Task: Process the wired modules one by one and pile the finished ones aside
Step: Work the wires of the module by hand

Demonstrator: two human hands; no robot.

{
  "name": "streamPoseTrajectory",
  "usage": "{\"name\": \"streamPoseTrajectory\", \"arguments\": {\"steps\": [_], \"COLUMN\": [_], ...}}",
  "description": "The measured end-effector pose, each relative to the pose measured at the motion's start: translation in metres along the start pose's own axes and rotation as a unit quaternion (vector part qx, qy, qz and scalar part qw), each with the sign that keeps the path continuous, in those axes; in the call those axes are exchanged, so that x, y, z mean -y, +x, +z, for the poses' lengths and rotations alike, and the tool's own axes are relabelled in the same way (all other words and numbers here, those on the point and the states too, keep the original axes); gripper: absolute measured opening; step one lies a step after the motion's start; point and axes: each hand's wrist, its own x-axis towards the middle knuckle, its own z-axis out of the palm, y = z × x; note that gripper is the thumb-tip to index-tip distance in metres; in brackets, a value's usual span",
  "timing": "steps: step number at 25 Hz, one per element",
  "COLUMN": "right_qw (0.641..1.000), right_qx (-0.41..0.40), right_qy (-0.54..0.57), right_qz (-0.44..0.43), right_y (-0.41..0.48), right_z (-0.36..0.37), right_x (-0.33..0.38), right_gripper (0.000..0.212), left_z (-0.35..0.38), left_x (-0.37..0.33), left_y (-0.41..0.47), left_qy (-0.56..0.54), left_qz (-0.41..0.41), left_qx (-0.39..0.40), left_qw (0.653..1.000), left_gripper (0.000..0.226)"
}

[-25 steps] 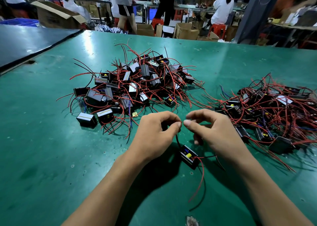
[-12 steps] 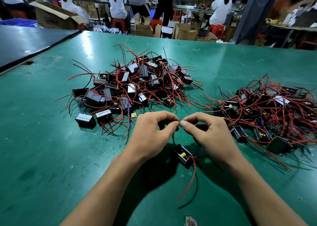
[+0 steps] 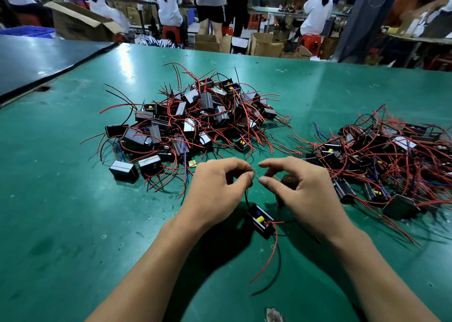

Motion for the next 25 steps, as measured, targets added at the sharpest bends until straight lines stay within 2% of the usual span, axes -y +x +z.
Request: {"name": "streamPoseTrajectory", "arguments": {"steps": [2,4,5,7,10,12,13,15,19,25], "right_qw": [0.997,0.995,0.998,0.997,0.945,0.907,0.904,0.926,0.957,0.952], "right_qx": [-0.006,-0.015,-0.016,0.007,0.068,0.091,0.097,0.088,0.011,-0.1], "right_qy": [-0.044,-0.059,-0.045,0.034,0.217,0.301,0.305,0.256,0.157,0.171], "right_qz": [-0.07,-0.076,-0.044,0.074,0.234,0.281,0.284,0.265,0.244,0.231], "right_y": [0.0,0.001,0.001,0.002,0.005,0.007,0.008,0.008,0.01,0.014], "right_z": [0.001,0.002,0.003,0.005,0.005,0.005,0.005,0.004,0.001,-0.011], "right_x": [0.0,0.001,0.002,0.003,0.004,0.006,0.006,0.006,-0.003,-0.011], "right_gripper": [0.015,0.005,0.001,0.01,0.018,0.021,0.022,0.024,0.022,0.017], "left_z": [0.0,0.0,0.0,0.0,0.001,0.002,0.002,0.001,-0.009,-0.018], "left_x": [0.001,0.0,0.0,-0.002,-0.003,-0.005,-0.005,-0.004,0.004,0.019], "left_y": [0.001,0.0,0.0,-0.001,-0.001,-0.001,-0.001,0.0,0.005,0.007], "left_qy": [0.0,0.003,0.005,0.004,-0.006,-0.012,-0.016,-0.021,-0.016,0.027], "left_qz": [-0.004,0.004,0.011,0.02,0.021,0.019,0.014,-0.005,-0.049,-0.119], "left_qx": [0.006,0.012,0.015,0.02,0.019,0.02,0.022,0.018,-0.014,-0.004], "left_qw": [1.0,1.0,1.0,1.0,1.0,1.0,1.0,1.0,0.999,0.993], "left_gripper": [0.006,0.006,0.005,0.006,0.006,0.005,0.005,0.007,0.009,0.013]}}
